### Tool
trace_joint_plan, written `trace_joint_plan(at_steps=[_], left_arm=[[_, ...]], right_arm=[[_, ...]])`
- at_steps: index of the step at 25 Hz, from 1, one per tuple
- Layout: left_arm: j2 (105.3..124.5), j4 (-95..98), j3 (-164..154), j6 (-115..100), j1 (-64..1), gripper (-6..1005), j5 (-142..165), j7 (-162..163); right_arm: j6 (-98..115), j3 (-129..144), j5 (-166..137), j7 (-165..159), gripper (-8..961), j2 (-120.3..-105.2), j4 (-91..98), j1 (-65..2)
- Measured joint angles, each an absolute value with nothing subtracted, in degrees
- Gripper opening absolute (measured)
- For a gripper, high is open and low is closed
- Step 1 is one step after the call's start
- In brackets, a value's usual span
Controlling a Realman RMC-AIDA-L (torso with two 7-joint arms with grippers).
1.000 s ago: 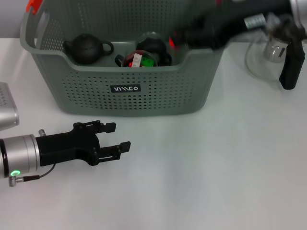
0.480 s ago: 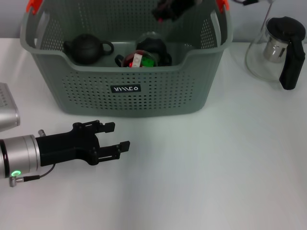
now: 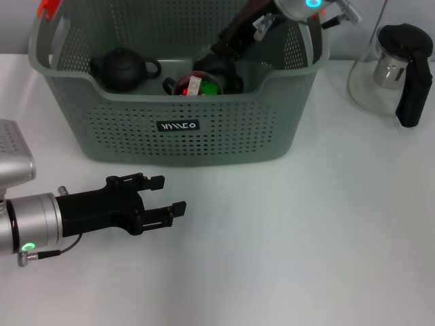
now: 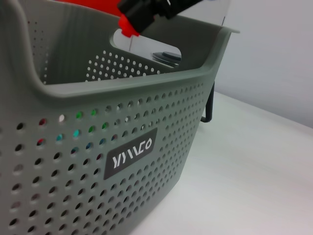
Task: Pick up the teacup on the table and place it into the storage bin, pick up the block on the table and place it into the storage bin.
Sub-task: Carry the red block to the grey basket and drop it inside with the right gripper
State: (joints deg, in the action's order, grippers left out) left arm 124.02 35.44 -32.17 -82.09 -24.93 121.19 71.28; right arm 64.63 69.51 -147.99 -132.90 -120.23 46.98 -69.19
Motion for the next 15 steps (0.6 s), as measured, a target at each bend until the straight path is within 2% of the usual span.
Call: trace_joint_plan(at_steps=[15], left_arm=[[124.01,35.23,-32.22,-81.14,-24.74,735,121.49,71.41]], right_arm=[[57.11,72.95,-144.40,-133.08,196,-120.53,39.18,-70.78]])
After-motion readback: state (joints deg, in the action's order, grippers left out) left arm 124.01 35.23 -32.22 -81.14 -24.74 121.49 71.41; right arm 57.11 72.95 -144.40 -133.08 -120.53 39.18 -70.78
